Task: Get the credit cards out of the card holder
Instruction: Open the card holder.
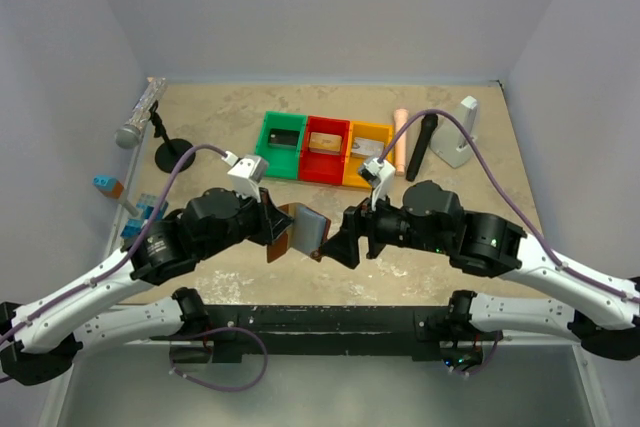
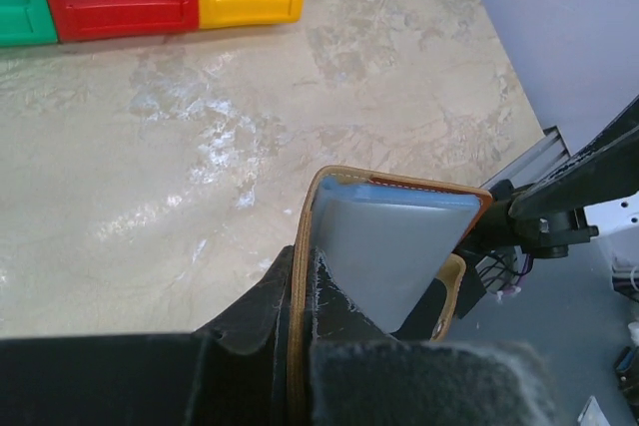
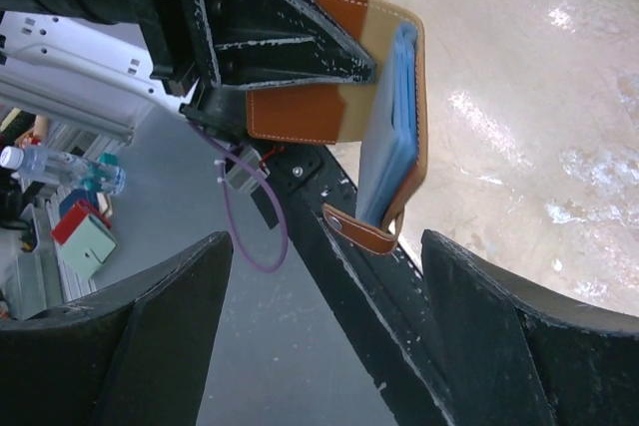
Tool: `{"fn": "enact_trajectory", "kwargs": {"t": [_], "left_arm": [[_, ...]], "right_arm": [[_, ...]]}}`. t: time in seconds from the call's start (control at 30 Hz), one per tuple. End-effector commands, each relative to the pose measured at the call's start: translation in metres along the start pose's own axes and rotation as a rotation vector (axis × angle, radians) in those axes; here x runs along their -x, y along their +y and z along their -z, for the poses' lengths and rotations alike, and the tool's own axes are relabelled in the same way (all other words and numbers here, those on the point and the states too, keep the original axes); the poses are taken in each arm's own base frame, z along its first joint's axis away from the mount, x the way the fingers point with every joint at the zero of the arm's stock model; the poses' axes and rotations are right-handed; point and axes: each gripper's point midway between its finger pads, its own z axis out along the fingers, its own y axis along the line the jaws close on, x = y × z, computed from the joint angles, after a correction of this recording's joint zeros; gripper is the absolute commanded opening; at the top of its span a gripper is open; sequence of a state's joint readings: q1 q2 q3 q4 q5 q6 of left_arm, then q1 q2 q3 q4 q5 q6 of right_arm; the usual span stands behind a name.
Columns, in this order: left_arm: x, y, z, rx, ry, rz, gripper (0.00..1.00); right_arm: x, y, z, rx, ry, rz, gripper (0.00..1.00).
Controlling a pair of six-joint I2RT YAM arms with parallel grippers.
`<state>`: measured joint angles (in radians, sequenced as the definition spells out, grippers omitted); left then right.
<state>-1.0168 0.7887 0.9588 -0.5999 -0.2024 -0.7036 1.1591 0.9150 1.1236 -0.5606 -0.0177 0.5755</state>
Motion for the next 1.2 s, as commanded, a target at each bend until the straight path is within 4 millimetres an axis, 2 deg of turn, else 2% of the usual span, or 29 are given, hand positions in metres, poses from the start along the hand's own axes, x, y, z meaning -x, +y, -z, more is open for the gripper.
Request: {"fn": "enact_trajectory", "kwargs": {"t": [0.0,0.27,0.4,0.7,0.87,1.03,1.17], "left_arm": [[0.023,-0.013,0.018,-0.045,-0.058,0.016,0.00],[0.026,-0.025,0.028,-0.120,-0.064,0.021,0.00],[0.026,-0.027,0.033,-0.139,-0.065,0.021,0.00],[0.034,-0.034,0.046,-0.185,-0.099,0.021,0.00],[0.041,-0.040,0.055,-0.226,-0.128,0.017,0.00],[0.041,-0.045,0.061,-0.269,-0.140,0.011,0.00],[0.042,-0.054,0.064,-0.324,-0.146,0.008,0.00]], "right_arm": [[0.020,0.006,-0.007,-0.004,-0.036,0.024,0.81],[0.010,-0.015,-0.026,-0.091,0.038,0.019,0.80],[0.005,-0.019,-0.030,-0.096,0.046,0.017,0.78],[-0.007,-0.016,-0.028,-0.061,0.108,0.034,0.75],[-0.015,-0.022,-0.023,-0.068,0.118,0.045,0.73],[-0.018,-0.018,-0.013,-0.003,0.076,0.063,0.62],[-0.017,-0.015,-0.010,0.024,0.058,0.072,0.40]]}}
